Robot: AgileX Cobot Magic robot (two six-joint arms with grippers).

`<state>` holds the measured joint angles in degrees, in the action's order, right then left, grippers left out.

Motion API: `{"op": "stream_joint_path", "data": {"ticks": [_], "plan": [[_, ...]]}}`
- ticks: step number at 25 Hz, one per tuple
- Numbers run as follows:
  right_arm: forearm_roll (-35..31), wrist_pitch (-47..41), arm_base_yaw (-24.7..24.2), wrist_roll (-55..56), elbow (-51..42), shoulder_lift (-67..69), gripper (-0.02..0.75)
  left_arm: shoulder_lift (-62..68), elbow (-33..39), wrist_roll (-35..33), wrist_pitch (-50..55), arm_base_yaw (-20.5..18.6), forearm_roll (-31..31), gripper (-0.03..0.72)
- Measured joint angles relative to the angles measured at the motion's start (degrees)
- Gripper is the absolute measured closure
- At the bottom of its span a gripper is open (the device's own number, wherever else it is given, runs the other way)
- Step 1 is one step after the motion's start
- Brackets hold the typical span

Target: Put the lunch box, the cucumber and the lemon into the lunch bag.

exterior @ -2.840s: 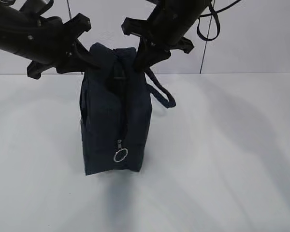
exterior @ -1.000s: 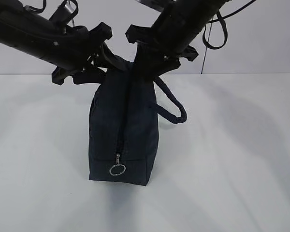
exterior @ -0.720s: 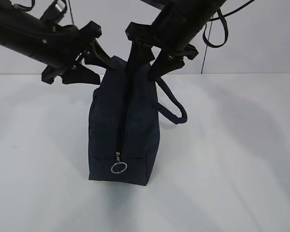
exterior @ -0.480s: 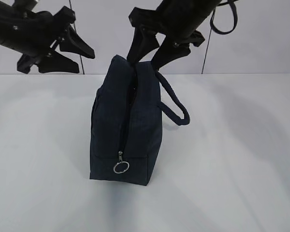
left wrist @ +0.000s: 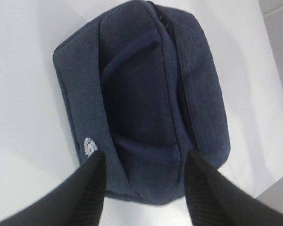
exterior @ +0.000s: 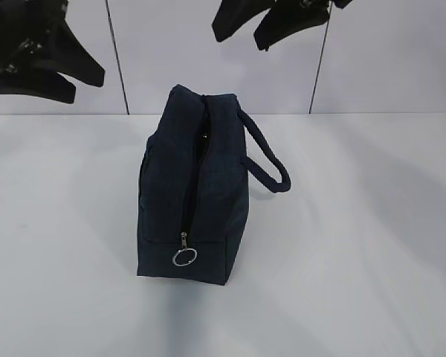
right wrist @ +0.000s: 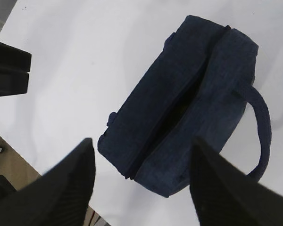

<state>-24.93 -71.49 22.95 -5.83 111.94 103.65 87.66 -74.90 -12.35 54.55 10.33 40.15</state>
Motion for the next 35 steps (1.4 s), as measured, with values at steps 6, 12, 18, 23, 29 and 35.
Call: {"op": "stream_joint_path", "data": {"ticks": [6, 12, 18, 23, 29, 35], "plan": [[3.3, 0.0, 3.1, 1.9, -4.0, -5.2, 0.262, -8.2, 0.0, 0.0, 4.3, 0.0, -7.5, 0.298], [5.8, -0.1, 7.0, 2.0, -16.0, -10.2, 0.262, -17.5, 3.4, -0.3, 5.0, 0.0, -10.1, 0.305], [8.2, -0.1, 7.7, 2.0, -26.8, -16.7, 0.262, -26.9, 10.9, -0.4, 3.9, 0.0, -11.3, 0.309], [9.8, 2.8, 7.7, 2.0, -35.9, -25.0, 0.262, -33.8, 15.0, -0.4, 2.8, 0.0, -11.3, 0.309], [10.0, 10.3, 7.7, 2.0, -46.8, -35.7, 0.262, -40.1, 20.2, -0.4, 2.6, 0.0, -11.3, 0.309], [11.1, 15.4, 7.7, 2.5, -52.9, -41.4, 0.262, -44.3, 22.3, -0.4, -3.5, 0.0, -11.8, 0.309]]}}
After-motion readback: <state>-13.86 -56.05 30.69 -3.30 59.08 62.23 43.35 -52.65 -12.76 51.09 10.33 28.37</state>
